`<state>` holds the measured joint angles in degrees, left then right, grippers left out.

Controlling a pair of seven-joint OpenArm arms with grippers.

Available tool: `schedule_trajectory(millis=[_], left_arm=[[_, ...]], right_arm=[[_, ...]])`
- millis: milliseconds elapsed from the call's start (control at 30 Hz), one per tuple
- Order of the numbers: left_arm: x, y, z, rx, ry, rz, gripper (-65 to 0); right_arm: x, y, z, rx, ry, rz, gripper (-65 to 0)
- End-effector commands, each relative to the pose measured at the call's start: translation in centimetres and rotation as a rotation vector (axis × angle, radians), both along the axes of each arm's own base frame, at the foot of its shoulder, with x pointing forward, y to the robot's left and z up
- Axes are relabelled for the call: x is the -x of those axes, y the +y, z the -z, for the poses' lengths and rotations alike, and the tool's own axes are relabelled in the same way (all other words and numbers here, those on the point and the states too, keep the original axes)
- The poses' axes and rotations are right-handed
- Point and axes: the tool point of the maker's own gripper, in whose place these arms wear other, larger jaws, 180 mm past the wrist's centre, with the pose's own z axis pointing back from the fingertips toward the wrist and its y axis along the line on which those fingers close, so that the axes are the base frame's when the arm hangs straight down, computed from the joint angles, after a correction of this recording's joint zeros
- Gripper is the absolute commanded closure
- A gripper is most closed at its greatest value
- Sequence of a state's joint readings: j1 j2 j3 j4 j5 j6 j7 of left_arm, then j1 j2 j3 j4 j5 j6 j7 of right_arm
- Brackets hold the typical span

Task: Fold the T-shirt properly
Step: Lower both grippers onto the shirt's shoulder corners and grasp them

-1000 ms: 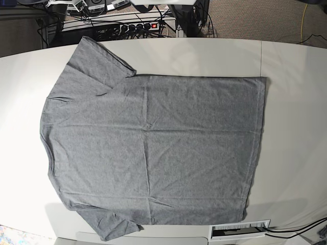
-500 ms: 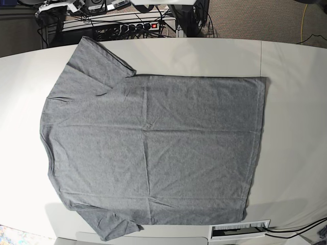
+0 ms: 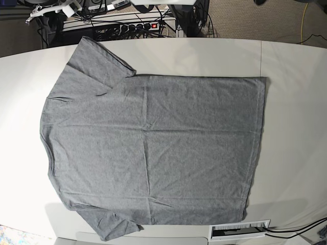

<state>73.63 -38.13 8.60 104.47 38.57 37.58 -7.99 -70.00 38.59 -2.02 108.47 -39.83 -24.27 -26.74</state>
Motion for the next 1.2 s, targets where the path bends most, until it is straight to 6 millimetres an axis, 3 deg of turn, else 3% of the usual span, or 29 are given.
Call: schedule_trajectory(millis=[0,433,567,700,867,967,1167], left_arm=[[0.0,-0.3,-0.9,-0.011,-0.026,0.01,0.0],[-5.8,-3.5,-7.3,-0.055,-0.269,0.143,0.0],[-8.7,-3.5,-8.2,-0.055,-0.371,0.136,0.0],[-11.0,-3.0,-8.6,-0.022,-0.419,0.088,0.0],[-12.1,-3.1,-7.1,-0.008,-0.34,0.126,0.0],[-12.6,-3.6,-5.4,-0.004,-0.244,0.17,0.0],[-14.6,-4.2,-3.8,0.062,-0.134,0.178,-1.7]], right_arm=[[-0.5,0.2,-0.9,0.013,-0.03,-0.021,0.0],[-4.2,3.3,-5.0,0.039,-0.176,-0.11,0.0],[-5.6,3.9,-6.5,0.076,-0.236,-0.144,0.0],[-6.6,4.2,-6.3,0.088,-0.229,-0.155,0.0],[-7.1,4.7,-4.7,0.096,-0.142,-0.187,0.0],[-6.7,5.3,-3.3,0.05,-0.073,-0.178,0.0],[-6.0,7.0,-1.4,-0.027,0.001,-0.181,0.0]])
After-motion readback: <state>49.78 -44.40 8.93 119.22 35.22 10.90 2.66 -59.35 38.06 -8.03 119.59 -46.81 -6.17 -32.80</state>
